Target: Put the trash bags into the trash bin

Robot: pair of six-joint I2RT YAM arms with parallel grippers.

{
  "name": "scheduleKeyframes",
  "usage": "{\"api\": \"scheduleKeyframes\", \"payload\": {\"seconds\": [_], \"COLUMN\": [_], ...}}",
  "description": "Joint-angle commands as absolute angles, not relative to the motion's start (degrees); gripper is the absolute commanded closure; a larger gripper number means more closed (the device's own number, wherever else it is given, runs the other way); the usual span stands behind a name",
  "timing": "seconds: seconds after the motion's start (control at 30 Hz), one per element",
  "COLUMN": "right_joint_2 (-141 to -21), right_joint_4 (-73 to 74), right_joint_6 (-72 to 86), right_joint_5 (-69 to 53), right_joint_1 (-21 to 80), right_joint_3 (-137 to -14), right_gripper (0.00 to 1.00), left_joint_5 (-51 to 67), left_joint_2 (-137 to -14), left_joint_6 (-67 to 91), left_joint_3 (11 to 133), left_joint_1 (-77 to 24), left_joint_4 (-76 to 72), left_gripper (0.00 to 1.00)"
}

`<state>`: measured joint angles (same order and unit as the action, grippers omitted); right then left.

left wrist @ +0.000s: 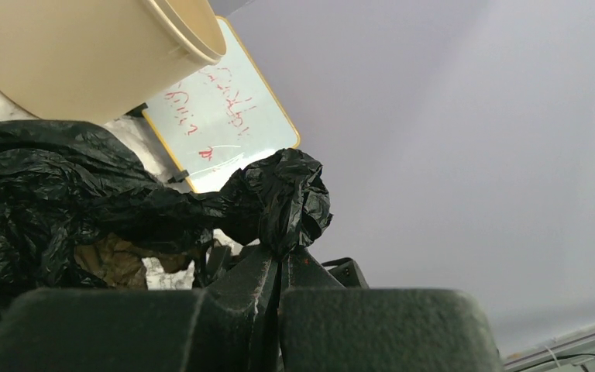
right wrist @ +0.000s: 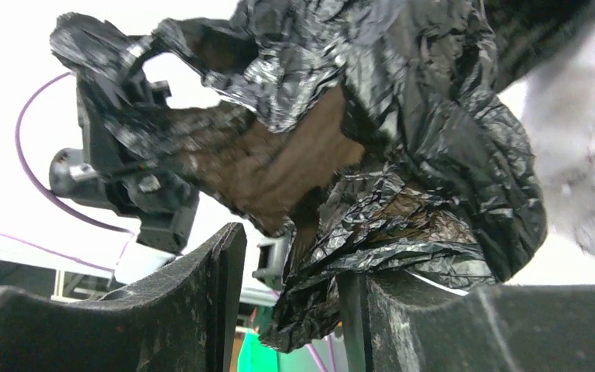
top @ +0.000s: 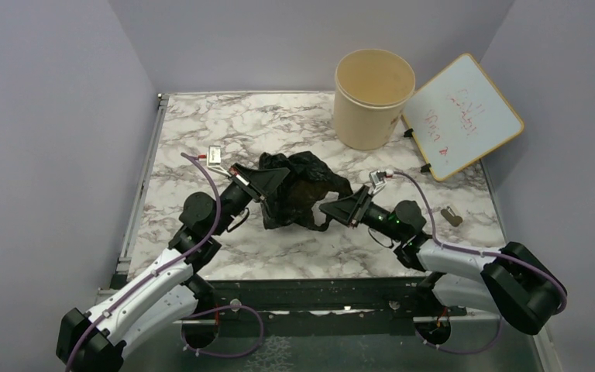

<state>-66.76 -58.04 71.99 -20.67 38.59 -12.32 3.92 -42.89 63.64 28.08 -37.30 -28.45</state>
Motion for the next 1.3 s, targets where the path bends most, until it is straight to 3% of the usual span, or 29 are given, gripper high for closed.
{"api": "scheduleKeyframes", "payload": {"seconds": [0.0,0.1,0.2,0.4,0.5,0.67,0.97,1.1,1.27], "right_joint_2": [-67.7,-69.6,-73.2,-78.1,-74.9,-60.3,-50.7,-52.5,-57.4], "right_joint_4": [-63.2,-61.1,-68.2,-88.6,-77.3,-45.6,-17.4,-2.3,15.6], "right_joint_6": [71.1,73.6,76.3,79.8,76.7,67.6,56.3,48.8,42.0], "right_joint_5": [-16.2,-15.4,-13.9,-12.9,-17.1,-10.4,-14.7,-16.7,-17.4], "right_joint_1": [38.8,38.8,40.4,39.8,39.1,38.8,34.4,31.4,29.2], "right_joint_3": [-16.2,-17.1,-14.5,-11.3,-16.2,-19.4,-28.3,-38.3,-49.5], "right_gripper": [0.48,0.48,0.47,0.62,0.66,0.67,0.88,0.85,0.78], "left_joint_5": [2.8,2.6,2.8,2.8,2.9,2.3,2.7,6.2,3.7], "left_joint_2": [-41.3,-41.3,-41.5,-41.5,-40.8,-39.4,-41.4,-48.8,-50.0], "left_joint_6": [64.6,64.6,64.2,64.2,63.3,60.1,48.7,40.1,36.9], "left_joint_3": [26.8,26.9,27.3,27.2,27.4,29.9,39.6,50.5,55.0], "left_joint_1": [-37.5,-37.5,-37.5,-37.5,-37.4,-37.5,-36.9,-36.3,-35.8], "left_joint_4": [-30.1,-30.1,-30.1,-30.1,-28.8,-18.6,-1.4,15.7,23.3], "left_gripper": [1.0,1.0,1.0,1.0,1.0,1.0,1.0,1.0,1.0]}}
